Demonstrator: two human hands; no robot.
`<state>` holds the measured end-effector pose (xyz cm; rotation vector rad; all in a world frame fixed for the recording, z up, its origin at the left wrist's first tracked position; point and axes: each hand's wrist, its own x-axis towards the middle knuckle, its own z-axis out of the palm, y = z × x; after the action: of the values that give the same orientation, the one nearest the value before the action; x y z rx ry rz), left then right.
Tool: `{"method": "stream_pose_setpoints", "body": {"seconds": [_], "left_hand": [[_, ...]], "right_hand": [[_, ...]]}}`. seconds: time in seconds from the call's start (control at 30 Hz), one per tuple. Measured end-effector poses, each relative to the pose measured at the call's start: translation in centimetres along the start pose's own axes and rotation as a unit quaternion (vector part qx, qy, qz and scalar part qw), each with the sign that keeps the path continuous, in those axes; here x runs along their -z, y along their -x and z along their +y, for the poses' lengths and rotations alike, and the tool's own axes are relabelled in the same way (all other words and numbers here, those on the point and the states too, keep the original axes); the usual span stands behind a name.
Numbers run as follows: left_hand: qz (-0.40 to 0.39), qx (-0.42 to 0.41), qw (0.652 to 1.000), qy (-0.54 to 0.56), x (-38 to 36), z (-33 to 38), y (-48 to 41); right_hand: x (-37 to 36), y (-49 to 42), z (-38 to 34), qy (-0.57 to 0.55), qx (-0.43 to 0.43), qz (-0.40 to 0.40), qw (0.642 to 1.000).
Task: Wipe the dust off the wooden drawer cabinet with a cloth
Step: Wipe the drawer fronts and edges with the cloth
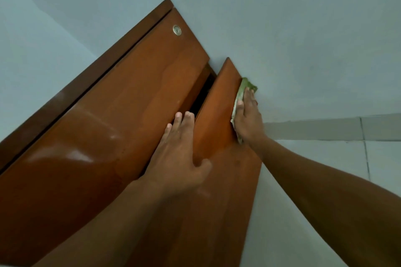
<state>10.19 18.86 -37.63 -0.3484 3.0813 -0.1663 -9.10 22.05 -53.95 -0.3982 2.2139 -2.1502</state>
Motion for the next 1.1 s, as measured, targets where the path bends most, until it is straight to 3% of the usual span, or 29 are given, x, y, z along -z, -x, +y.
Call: {"method": "stream_pose_setpoints", "body": {"seconds": [0.07,0.13,0.27,0.33,0.53,0.67,0.77,0.83,0.93,1.1], "left_hand": [[0.005,-0.006,1.0,-0.014,-0.1,-0.4,0.0],[0.015,-0.015,0.999,-0.029,-0.3,-0.7,0.0],[0.036,-0.025,0.997,-0.057,-0.7,-1.0,0.1],[0.044,-0.027,0.996,-0.075,-0.8,-1.0,0.0],[0.044,-0.008,0.993,-0.113,-0.8,-0.7,-0.5],[0.043,-0.002,0.983,-0.18,-0.6,-0.9,0.0],[0.034,0.003,0.968,-0.249,-0.2,-1.3,1.4],[0.016,-0.011,0.954,-0.299,0.4,-1.9,3.3],[0.009,-0.041,0.925,-0.378,2.0,-3.5,7.0],[0.007,-0.048,0.882,-0.468,4.7,-5.7,11.2]], "right_hand": [[0.0,1.3,0.5,-0.008,-0.086,0.025,0.996],[0.0,2.7,0.0,-0.023,-0.098,0.064,0.993],[-0.6,4.4,-2.7,-0.054,0.113,0.072,0.99],[-1.2,3.3,-2.4,-0.013,0.156,0.035,0.987],[-0.8,2.4,1.2,-0.037,-0.101,-0.012,0.994],[-1.6,6.7,0.0,-0.05,-0.221,0.046,0.973],[-1.5,10.2,-0.9,-0.094,-0.259,0.094,0.957],[-1.2,13.3,-2.3,-0.109,-0.227,0.13,0.959],[-1.4,19.7,-5.4,-0.115,-0.108,0.137,0.978],[-5.0,31.5,-8.9,-0.169,0.051,0.064,0.982]]}}
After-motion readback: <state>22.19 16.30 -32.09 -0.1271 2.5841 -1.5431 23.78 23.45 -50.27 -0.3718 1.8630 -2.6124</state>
